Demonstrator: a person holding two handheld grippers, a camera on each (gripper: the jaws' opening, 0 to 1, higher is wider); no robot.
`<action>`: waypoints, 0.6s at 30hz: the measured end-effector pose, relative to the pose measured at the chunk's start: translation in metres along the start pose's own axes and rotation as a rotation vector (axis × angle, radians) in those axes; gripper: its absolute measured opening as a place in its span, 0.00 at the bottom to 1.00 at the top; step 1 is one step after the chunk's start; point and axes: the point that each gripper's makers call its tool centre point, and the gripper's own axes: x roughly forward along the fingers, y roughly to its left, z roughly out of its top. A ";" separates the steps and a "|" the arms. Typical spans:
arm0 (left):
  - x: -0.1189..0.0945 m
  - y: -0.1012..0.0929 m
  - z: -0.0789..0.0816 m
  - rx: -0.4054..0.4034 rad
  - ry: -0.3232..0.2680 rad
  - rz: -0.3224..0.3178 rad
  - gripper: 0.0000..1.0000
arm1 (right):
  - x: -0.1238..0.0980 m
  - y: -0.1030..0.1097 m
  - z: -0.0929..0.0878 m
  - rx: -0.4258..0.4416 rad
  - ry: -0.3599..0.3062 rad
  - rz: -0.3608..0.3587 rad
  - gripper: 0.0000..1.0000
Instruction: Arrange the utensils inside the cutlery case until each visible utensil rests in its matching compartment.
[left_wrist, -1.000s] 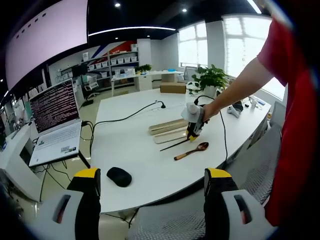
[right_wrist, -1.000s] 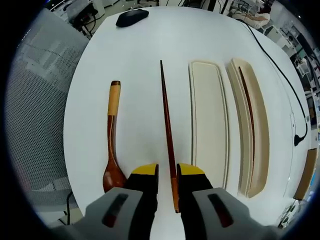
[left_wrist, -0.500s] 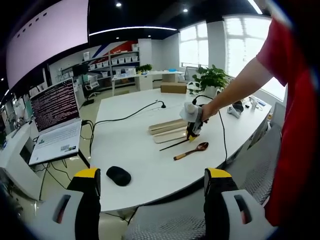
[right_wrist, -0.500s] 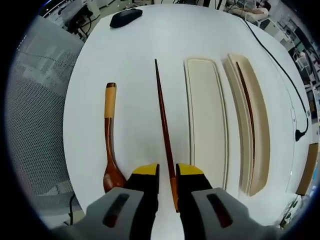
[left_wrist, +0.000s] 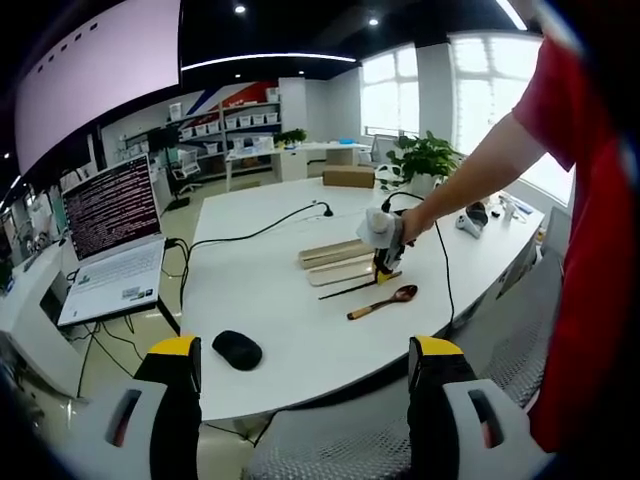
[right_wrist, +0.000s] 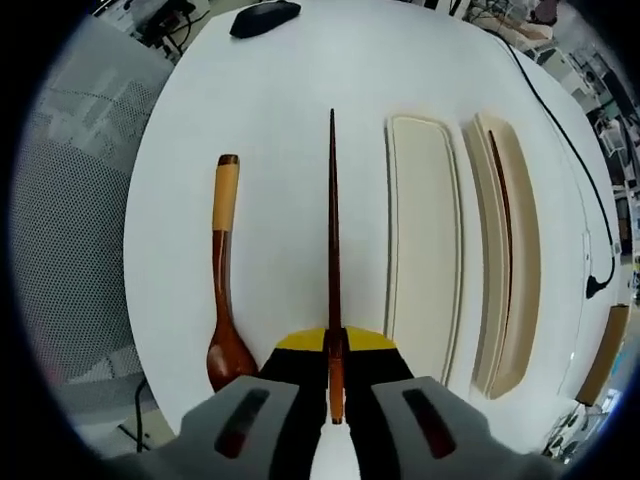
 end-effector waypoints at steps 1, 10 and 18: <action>0.000 -0.001 0.000 -0.001 0.000 -0.001 0.88 | 0.000 0.000 0.000 -0.003 0.000 0.000 0.01; 0.002 -0.005 0.000 0.004 0.001 -0.014 0.88 | 0.000 -0.002 -0.001 0.048 0.010 0.003 0.01; 0.004 -0.005 0.005 0.013 -0.001 -0.018 0.88 | -0.002 0.002 -0.003 0.014 0.019 -0.013 0.01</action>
